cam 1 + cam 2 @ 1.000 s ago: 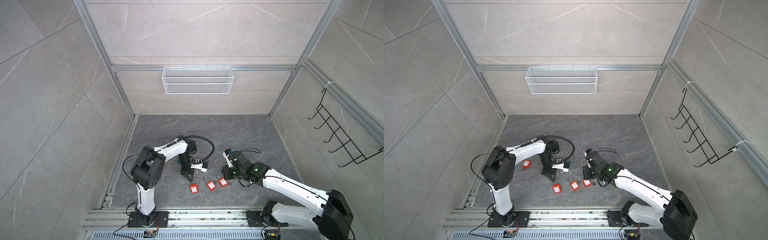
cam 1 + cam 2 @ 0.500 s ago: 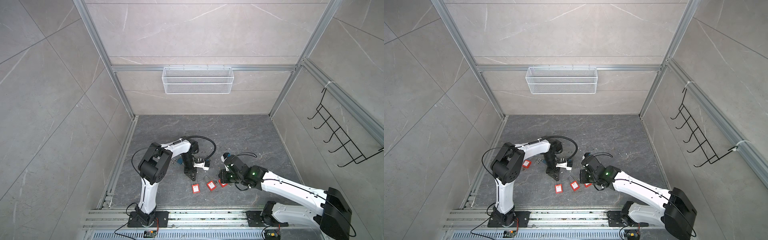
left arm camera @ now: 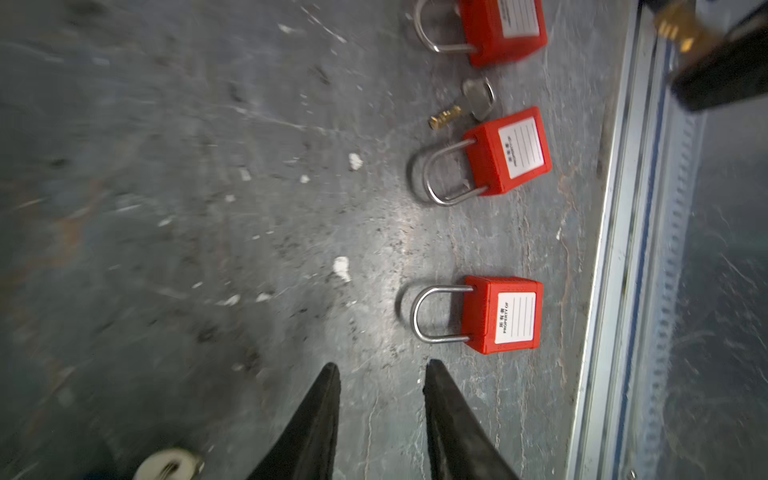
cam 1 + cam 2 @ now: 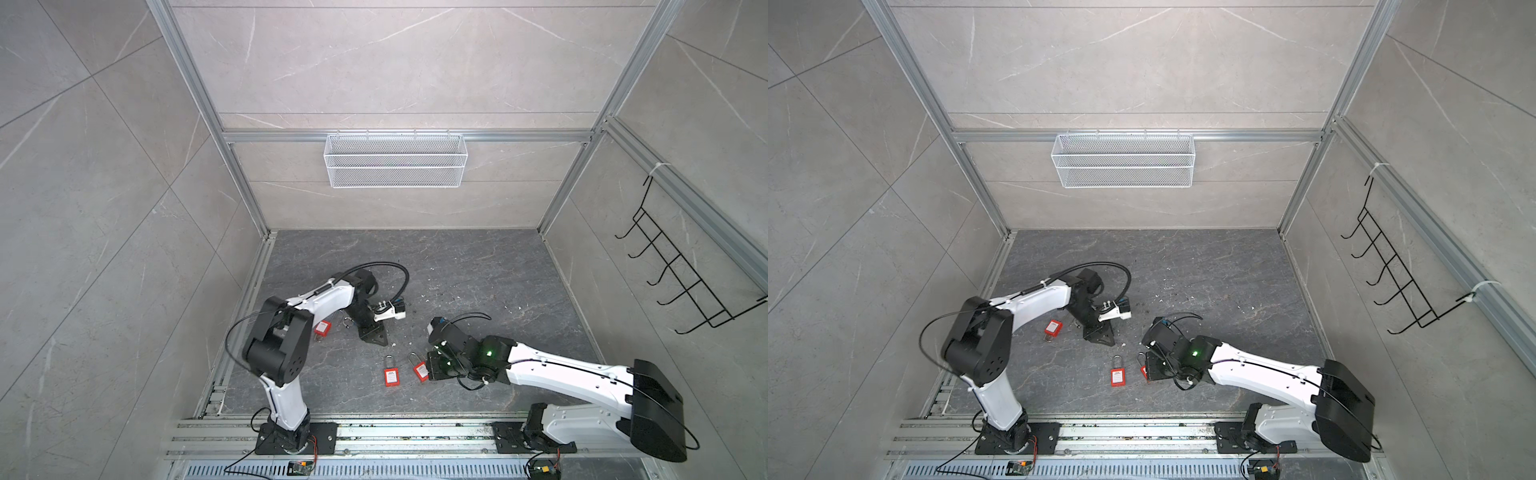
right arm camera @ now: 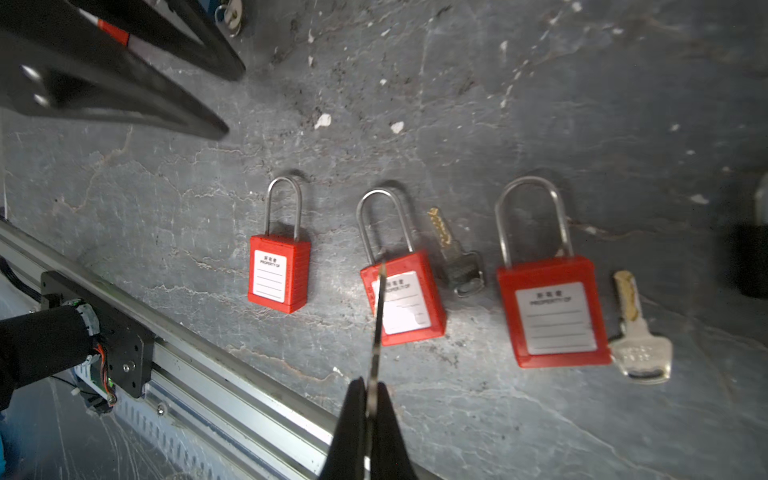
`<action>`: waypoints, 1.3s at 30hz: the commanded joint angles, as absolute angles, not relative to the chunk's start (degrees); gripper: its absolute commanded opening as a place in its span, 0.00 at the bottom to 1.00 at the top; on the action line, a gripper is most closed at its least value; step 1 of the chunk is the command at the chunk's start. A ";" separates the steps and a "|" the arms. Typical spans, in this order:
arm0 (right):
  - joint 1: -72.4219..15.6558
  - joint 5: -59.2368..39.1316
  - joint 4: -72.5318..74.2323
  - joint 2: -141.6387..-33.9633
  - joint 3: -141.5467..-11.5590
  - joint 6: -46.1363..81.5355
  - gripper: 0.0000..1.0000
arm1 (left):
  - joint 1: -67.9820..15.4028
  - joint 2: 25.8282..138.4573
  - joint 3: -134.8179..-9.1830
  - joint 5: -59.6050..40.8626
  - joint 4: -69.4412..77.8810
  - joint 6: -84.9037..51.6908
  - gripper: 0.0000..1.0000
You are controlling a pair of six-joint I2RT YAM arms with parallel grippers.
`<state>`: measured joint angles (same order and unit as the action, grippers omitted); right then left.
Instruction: Lock with the key
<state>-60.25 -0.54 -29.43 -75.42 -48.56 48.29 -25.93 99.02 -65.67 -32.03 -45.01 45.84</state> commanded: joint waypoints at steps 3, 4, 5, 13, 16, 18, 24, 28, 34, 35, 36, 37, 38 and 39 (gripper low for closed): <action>-62.55 -4.72 -30.52 -83.61 -55.54 49.33 0.00 | -19.57 85.89 -56.04 -33.12 -25.73 30.62 0.36; -62.87 -5.07 -31.06 -85.44 -56.79 49.12 0.00 | -18.34 83.48 -54.18 -31.67 -22.69 27.16 0.36; -63.02 -5.16 -31.71 -86.83 -57.81 49.04 0.00 | -17.50 81.51 -52.87 -30.35 -20.17 24.18 0.36; -63.30 -6.42 -34.57 -93.95 -62.82 48.30 0.00 | -15.91 69.36 -43.99 -18.51 -5.83 7.15 0.36; -63.29 -6.50 -35.79 -95.85 -64.45 47.86 0.00 | -15.92 67.26 -41.87 -11.37 -3.43 2.02 0.36; -63.29 -6.97 -36.67 -97.63 -65.64 47.59 0.01 | -15.92 66.39 -41.57 -7.85 -3.74 -0.32 0.41; -62.07 -8.52 -36.16 -100.38 -66.02 47.42 0.03 | -15.94 65.59 -42.85 -4.40 -5.22 -1.74 0.45; -60.91 -10.16 -35.41 -100.97 -65.47 47.44 0.04 | -15.94 66.77 -45.02 -2.40 -8.20 -2.06 0.45; -60.65 -10.23 -38.14 -103.62 -68.12 46.41 0.07 | -15.91 67.48 -46.08 -1.85 -9.57 -3.08 0.45; -60.50 -10.53 -38.10 -103.70 -68.03 46.44 0.07 | -15.91 67.50 -46.14 -1.68 -9.64 -3.16 0.45; -60.34 -10.78 -38.08 -103.86 -68.16 46.36 0.08 | -15.96 67.53 -46.14 -1.51 -9.67 -3.31 0.45; -60.29 -10.89 -38.33 -104.04 -68.36 46.29 0.10 | -15.91 67.59 -46.22 -1.33 -9.75 -3.55 0.45; -60.29 -11.00 -38.63 -104.28 -68.69 46.15 0.11 | -15.95 67.67 -46.29 -1.19 -9.82 -3.81 0.45; -60.29 -11.05 -38.99 -104.49 -69.04 45.98 0.12 | -15.92 67.80 -46.27 -1.23 -9.84 -4.18 0.45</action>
